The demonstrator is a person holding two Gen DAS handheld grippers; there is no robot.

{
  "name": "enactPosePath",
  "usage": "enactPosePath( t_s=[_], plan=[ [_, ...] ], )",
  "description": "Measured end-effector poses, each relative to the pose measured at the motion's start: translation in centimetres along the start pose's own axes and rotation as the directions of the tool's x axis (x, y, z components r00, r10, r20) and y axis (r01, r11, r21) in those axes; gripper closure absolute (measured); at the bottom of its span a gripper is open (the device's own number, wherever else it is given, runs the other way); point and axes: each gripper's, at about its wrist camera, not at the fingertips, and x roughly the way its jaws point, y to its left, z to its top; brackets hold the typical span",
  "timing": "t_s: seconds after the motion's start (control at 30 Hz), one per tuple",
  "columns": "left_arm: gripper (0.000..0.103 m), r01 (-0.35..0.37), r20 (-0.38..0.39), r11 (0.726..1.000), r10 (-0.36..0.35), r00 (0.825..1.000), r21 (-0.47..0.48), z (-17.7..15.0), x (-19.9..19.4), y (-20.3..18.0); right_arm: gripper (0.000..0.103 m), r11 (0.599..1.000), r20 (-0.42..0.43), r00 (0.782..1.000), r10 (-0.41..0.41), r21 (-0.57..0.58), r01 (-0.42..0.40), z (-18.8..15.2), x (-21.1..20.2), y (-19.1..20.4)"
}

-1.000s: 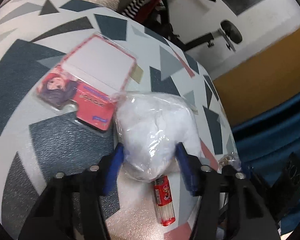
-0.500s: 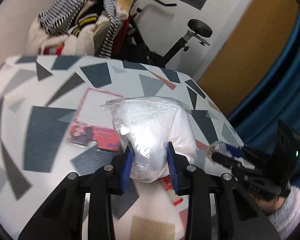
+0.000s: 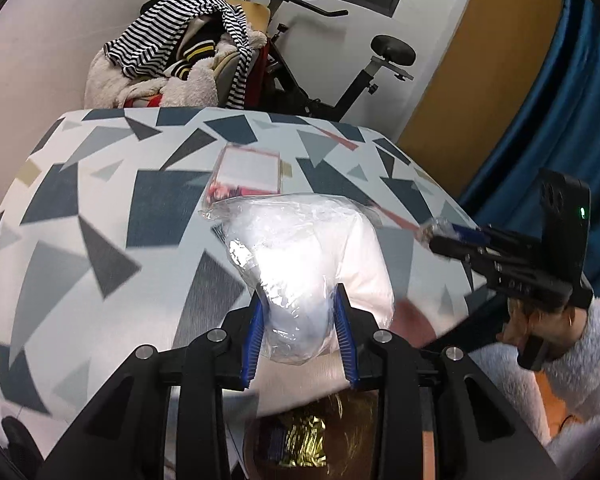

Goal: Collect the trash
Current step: 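Carry the white bag and clear bag over the brown bin and open both grippers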

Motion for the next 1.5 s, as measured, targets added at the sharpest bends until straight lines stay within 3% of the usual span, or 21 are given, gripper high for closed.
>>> enactPosePath(
  t_s=[0.2,0.43,0.73,0.83,0.97,1.17,1.27,1.5],
  plan=[
    [0.071,0.016,-0.018,0.999,-0.015,1.0,0.048,-4.1,-2.0,-1.3,0.066,1.0,-0.006,1.0,0.01,-0.017,-0.01,-1.6,-1.3,1.6],
    [0.07,0.038,-0.083,0.994,-0.029,0.996,0.105,-9.6,-1.3,-2.7,0.066,0.999,-0.045,0.999,0.018,-0.036,-0.02,-4.4,-1.9,3.3],
    [0.069,0.038,-0.144,0.987,-0.015,0.989,0.158,-12.4,0.6,-3.6,0.066,0.999,-0.076,0.997,0.027,-0.03,-0.029,-6.6,-2.0,4.0],
    [0.061,0.045,-0.154,0.987,-0.02,0.988,0.155,-12.5,1.0,-3.6,0.066,0.999,-0.079,0.996,0.031,-0.028,-0.033,-6.8,-2.0,4.1],
    [0.033,0.054,-0.124,0.991,-0.038,0.992,0.126,-12.1,0.7,-3.2,0.066,0.999,-0.087,0.996,0.033,-0.021,-0.034,-7.2,-1.9,4.1],
    [0.013,-0.001,-0.049,0.996,0.006,0.999,0.084,-11.1,-0.8,-3.1,0.066,0.999,-0.116,0.992,0.042,-0.013,-0.044,-8.4,-1.5,4.5],
    [0.006,-0.046,-0.002,0.996,0.046,0.999,0.074,-10.9,-2.1,-3.3,0.066,0.998,-0.142,0.989,0.053,-0.009,-0.054,-9.2,-1.1,4.9],
    [0.006,-0.114,0.056,0.993,0.111,0.992,0.039,-10.5,-3.9,-2.9,0.066,0.997,-0.196,0.978,0.065,-0.031,-0.072,-10.7,0.1,6.2]
  ],
)
